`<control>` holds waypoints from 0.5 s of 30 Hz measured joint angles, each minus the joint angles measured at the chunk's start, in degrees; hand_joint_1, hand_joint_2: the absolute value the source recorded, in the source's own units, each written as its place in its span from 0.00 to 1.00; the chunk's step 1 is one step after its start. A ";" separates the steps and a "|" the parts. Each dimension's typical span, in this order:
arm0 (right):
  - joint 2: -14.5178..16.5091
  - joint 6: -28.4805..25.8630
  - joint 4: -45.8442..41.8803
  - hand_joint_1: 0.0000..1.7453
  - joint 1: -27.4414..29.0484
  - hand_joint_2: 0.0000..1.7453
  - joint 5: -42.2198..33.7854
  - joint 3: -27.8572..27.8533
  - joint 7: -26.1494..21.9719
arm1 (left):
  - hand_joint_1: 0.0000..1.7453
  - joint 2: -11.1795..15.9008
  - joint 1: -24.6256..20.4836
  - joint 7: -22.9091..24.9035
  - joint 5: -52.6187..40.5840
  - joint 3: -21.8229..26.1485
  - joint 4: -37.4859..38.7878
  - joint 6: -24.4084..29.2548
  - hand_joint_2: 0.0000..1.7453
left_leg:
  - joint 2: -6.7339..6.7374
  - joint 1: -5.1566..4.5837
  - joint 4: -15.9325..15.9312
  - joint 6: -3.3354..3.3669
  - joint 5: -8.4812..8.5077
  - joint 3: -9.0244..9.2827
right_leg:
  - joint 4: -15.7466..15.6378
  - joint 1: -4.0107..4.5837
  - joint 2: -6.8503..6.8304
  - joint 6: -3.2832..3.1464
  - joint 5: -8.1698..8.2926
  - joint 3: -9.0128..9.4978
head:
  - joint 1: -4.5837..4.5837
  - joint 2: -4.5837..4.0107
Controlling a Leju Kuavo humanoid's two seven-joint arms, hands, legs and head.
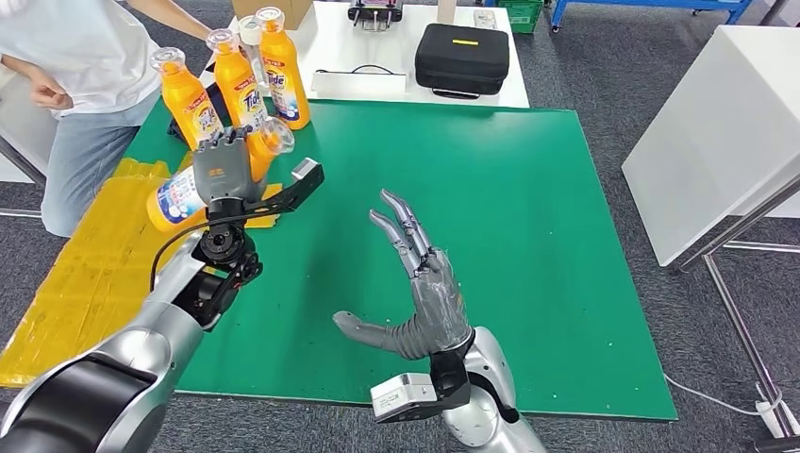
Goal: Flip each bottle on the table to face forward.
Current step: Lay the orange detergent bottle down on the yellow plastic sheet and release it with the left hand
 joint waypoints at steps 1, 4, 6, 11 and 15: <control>-0.03 0.00 -0.07 0.00 0.02 1.00 -0.01 0.00 0.00 | 1.00 0.44 0.36 1.19 0.00 -0.47 0.33 -0.76 1.00 | 0.01 0.00 0.00 0.00 0.00 0.00 | 0.00 0.00 0.01 0.00 0.00 -0.01 | 0.00 0.00; -0.11 0.08 -0.53 0.00 0.09 1.00 0.03 0.00 0.01 | 1.00 1.73 1.82 3.76 0.00 -1.51 1.30 -2.57 1.00 | 0.03 0.00 0.00 0.00 0.00 0.00 | 0.00 0.00 0.00 0.00 0.00 -0.03 | 0.01 0.00; -0.19 0.16 -0.92 0.00 0.21 1.00 0.21 0.00 0.15 | 1.00 2.43 2.78 4.59 0.00 -2.01 1.96 -3.52 1.00 | 0.02 0.00 0.00 0.00 0.00 -0.01 | 0.00 0.00 0.00 -0.01 -0.01 -0.05 | 0.01 0.01; -0.50 0.06 -2.10 0.00 0.93 1.00 1.34 0.00 1.12 | 1.00 2.91 4.23 4.70 0.00 -2.24 3.10 -4.61 1.00 | -0.02 0.01 0.00 0.00 0.00 -0.03 | 0.00 0.00 -0.01 -0.03 -0.02 -0.06 | 0.01 0.00; -0.97 -0.12 -3.42 0.00 1.99 1.00 2.16 0.00 1.61 | 1.00 2.91 4.98 4.39 0.00 -2.23 4.10 -5.85 1.00 | -0.01 0.00 0.00 0.00 0.00 -0.05 | 0.00 -0.01 -0.01 -0.03 -0.02 -0.06 | 0.01 0.01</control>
